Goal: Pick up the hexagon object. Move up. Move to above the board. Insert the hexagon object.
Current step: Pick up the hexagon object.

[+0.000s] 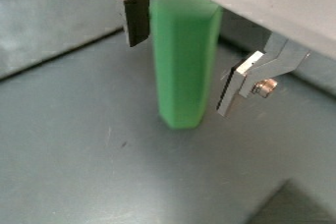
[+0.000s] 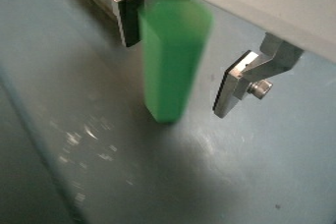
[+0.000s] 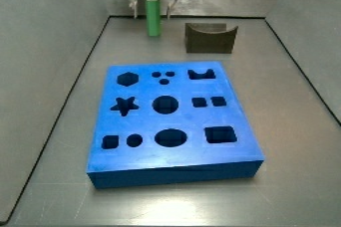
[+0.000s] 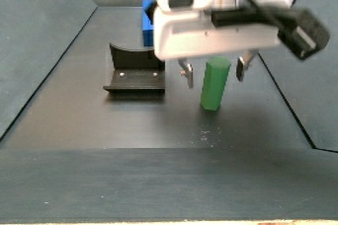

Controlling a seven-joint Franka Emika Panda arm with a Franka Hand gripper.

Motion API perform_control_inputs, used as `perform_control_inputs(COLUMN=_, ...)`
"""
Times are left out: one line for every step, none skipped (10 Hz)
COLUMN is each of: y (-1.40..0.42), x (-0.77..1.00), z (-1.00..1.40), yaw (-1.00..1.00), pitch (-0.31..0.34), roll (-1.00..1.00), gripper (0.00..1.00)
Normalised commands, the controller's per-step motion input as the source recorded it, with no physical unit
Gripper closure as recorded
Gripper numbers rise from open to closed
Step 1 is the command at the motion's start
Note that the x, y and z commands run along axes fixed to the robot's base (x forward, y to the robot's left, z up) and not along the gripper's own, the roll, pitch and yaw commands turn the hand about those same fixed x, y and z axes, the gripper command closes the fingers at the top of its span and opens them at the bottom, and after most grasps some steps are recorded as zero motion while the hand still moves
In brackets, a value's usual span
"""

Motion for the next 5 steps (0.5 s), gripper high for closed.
perform_control_inputs(y=0.0, x=0.0, z=0.0, yaw=0.0, pitch=0.0, roll=0.0, gripper=1.0)
perform_control_inputs(y=0.0, x=0.0, z=0.0, yaw=0.0, pitch=0.0, roll=0.0, gripper=1.0)
perform_control_inputs(y=0.0, x=0.0, z=0.0, yaw=0.0, pitch=0.0, roll=0.0, gripper=1.0)
perform_control_inputs(y=0.0, x=0.0, z=0.0, yaw=0.0, pitch=0.0, roll=0.0, gripper=1.0)
perform_control_inputs(y=0.0, x=0.0, z=0.0, yaw=0.0, pitch=0.0, roll=0.0, gripper=1.0)
